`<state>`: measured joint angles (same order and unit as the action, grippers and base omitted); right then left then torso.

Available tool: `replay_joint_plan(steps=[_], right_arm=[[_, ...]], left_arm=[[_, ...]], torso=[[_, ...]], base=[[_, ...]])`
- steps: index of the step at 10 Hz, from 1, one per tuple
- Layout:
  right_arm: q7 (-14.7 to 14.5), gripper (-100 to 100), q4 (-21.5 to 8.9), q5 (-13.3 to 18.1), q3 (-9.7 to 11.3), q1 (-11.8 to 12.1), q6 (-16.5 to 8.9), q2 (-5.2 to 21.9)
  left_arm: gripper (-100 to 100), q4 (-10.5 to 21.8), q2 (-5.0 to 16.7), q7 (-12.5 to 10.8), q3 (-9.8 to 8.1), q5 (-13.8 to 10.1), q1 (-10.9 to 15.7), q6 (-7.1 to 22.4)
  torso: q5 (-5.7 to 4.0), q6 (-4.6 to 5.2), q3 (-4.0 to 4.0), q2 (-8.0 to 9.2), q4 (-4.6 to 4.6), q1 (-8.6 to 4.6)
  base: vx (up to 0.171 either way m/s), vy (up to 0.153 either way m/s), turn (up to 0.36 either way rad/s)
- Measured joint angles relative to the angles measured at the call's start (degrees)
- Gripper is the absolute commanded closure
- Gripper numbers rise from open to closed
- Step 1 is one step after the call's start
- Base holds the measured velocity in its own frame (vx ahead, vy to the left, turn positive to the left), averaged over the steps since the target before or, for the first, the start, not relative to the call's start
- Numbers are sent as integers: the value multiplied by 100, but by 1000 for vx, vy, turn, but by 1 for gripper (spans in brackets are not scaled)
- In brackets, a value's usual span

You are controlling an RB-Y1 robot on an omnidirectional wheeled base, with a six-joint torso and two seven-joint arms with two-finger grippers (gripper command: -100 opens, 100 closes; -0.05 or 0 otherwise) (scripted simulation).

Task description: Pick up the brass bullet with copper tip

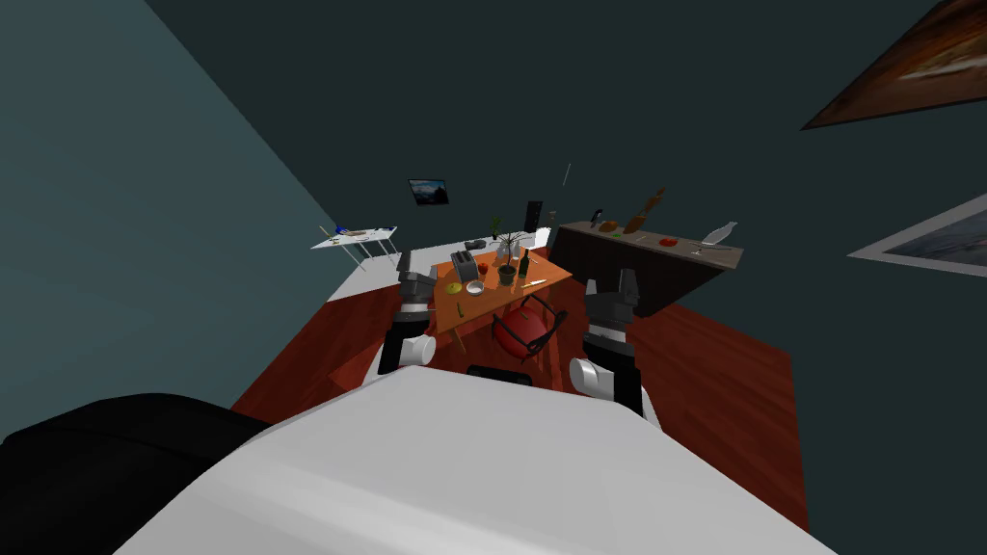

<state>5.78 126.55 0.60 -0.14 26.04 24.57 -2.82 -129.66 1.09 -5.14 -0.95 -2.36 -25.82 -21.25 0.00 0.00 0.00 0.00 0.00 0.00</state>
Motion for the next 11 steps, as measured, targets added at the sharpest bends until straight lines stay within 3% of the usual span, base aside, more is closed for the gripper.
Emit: replay_joint_plan(steps=[5, 6, 11], right_arm=[[0, 0, 0, 0, 0, 0, 0, 0], [0, 0, 0, 0, 0, 0, 0, 0], [0, 0, 0, 0, 0, 0, 0, 0]], left_arm=[[-100, 349, 654, 336, -20, -262, 237, 666], [-100, 540, 794, 424, -40, -350, 300, 772], [-100, 788, 1093, 721, -94, -589, 538, 1437]], torso=[[3, 1, -5, -8, -2, 14], [4, 1, -5, -8, -2, 16], [2, -1, -3, -5, -1, 10]], base=[[15, 30, -89], [8, 33, -32], [8, 26, -65]])
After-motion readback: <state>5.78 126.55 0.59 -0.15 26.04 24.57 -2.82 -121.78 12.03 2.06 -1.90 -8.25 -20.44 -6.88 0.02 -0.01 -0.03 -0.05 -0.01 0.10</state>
